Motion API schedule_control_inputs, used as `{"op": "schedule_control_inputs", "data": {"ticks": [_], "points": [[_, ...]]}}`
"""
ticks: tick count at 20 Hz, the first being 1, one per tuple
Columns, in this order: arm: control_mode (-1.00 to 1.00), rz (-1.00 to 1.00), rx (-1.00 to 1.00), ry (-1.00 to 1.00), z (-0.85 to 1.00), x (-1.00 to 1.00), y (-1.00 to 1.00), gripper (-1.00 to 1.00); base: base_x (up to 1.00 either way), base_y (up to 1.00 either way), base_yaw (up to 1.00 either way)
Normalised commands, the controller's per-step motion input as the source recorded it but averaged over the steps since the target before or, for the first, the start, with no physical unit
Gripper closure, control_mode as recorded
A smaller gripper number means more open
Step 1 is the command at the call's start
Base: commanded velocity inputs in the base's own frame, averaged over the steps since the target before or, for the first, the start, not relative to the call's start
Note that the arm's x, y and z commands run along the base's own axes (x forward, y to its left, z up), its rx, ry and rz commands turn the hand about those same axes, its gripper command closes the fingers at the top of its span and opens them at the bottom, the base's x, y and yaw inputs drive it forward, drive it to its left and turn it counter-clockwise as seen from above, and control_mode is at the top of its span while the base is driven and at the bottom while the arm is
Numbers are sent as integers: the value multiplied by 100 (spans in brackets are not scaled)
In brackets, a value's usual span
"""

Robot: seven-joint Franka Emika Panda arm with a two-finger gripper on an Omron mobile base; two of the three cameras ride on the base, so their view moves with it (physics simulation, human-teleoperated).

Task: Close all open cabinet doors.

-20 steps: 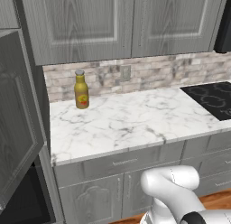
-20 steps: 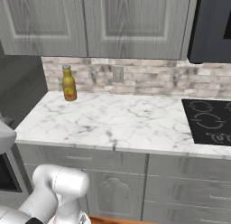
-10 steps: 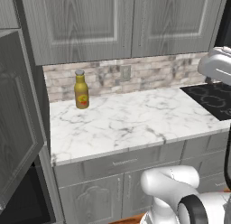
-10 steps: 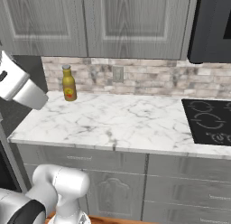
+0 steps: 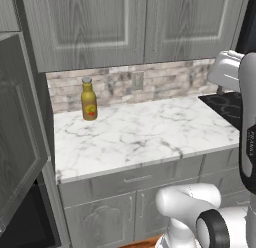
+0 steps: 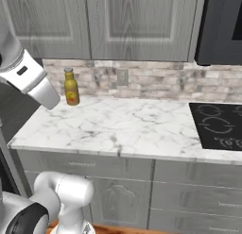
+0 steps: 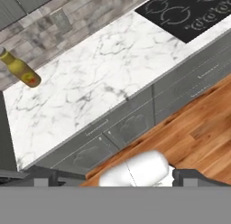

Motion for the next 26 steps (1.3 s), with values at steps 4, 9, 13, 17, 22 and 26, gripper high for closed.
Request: {"op": "schedule_control_inputs", "data": {"ticks": [4,9,13,17,22,26], "points": [[100,0,0,0,0,0,0,-100,-47,0,-6],[100,0,0,0,0,0,0,-100,-23,7,-9],[100,0,0,0,0,0,0,-100,0,10,-10],[100,0,0,0,0,0,0,-100,11,20,-10],[100,0,0,0,0,0,0,-100,3,23,-9],[100,0,0,0,0,0,0,-100,-66,26,-3]]}}
